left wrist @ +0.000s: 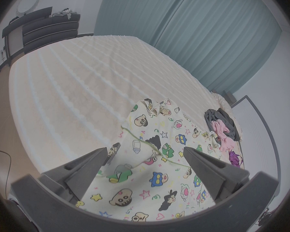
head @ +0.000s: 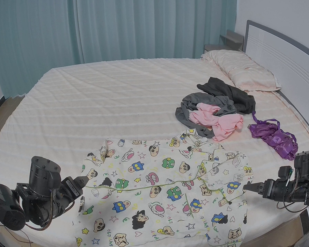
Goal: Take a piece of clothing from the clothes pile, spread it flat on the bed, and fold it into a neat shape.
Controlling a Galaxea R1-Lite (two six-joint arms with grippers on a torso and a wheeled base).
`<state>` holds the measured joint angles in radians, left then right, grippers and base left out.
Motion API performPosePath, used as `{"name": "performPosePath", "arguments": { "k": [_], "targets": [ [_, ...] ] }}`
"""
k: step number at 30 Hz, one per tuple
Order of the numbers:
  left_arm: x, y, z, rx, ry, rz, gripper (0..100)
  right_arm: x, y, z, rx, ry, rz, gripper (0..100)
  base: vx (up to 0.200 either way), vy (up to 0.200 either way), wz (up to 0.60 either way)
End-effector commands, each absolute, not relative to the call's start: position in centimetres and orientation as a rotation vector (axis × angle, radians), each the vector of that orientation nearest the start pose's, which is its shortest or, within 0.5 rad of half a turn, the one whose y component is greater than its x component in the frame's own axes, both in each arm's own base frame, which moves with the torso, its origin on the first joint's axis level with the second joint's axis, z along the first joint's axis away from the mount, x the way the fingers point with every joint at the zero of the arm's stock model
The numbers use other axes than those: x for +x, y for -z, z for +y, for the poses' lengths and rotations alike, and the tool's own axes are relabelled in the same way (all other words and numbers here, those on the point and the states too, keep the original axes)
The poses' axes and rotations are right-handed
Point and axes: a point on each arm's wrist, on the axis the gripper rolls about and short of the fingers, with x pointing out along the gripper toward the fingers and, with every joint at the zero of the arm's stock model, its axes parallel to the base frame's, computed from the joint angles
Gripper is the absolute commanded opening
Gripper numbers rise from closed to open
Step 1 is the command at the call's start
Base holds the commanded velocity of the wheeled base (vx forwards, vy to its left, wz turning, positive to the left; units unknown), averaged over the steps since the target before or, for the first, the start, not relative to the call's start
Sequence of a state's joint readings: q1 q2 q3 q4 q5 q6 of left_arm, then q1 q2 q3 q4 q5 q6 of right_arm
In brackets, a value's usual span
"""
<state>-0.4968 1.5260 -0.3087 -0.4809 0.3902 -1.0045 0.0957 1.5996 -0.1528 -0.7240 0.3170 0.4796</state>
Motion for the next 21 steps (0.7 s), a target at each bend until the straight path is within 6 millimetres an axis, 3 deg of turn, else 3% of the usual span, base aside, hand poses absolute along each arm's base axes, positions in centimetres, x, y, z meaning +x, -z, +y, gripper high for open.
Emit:
{"name": "performPosePath", "arguments": {
  "k": [1, 9, 10, 13, 16, 18, 19, 20, 21],
  "targets": [
    [17.5, -8.9, -8.5, -0.637, -0.246, 0.66, 100, 18.0, -6.8, 2.4, 0.546, -0.208, 0.813, 100, 0.0, 0.0, 0.0],
    [19.0, -10.5, -9.4, -0.684, -0.185, 0.625, 100, 18.0, -6.7, 2.5, 0.564, -0.206, 0.82, 100, 0.0, 0.0, 0.0],
    [20.8, -11.0, -10.2, -0.709, -0.151, 0.634, 100, 18.0, -6.7, 2.5, 0.565, -0.208, 0.822, 100, 0.0, 0.0, 0.0],
    [23.5, -10.6, -11.2, -0.715, -0.159, 0.651, 100, 18.0, -6.7, 2.5, 0.565, -0.207, 0.825, 100, 0.0, 0.0, 0.0],
    [27.0, -8.8, -12.1, -0.731, -0.208, 0.679, 100, 18.0, -6.7, 2.5, 0.565, -0.207, 0.825, 100, 0.0, 0.0, 0.0],
    [27.0, -8.8, -12.1, -0.731, -0.208, 0.679, 100, 18.0, -6.7, 2.5, 0.565, -0.207, 0.825, 100, 0.0, 0.0, 0.0],
    [29.7, -7.5, -12.8, -0.773, -0.207, 0.712, 100, 18.0, -6.7, 2.5, 0.566, -0.209, 0.826, 100, 0.0, 0.0, 0.0],
    [29.7, -7.5, -12.8, -0.773, -0.207, 0.712, 100, 18.0, -6.7, 2.5, 0.566, -0.209, 0.826, 100, 0.0, 0.0, 0.0],
    [31.3, -6.7, -13.2, -0.804, -0.201, 0.73, 100, 18.0, -6.7, 2.5, 0.566, -0.209, 0.826, 100, 0.0, 0.0, 0.0]
  ]
}}
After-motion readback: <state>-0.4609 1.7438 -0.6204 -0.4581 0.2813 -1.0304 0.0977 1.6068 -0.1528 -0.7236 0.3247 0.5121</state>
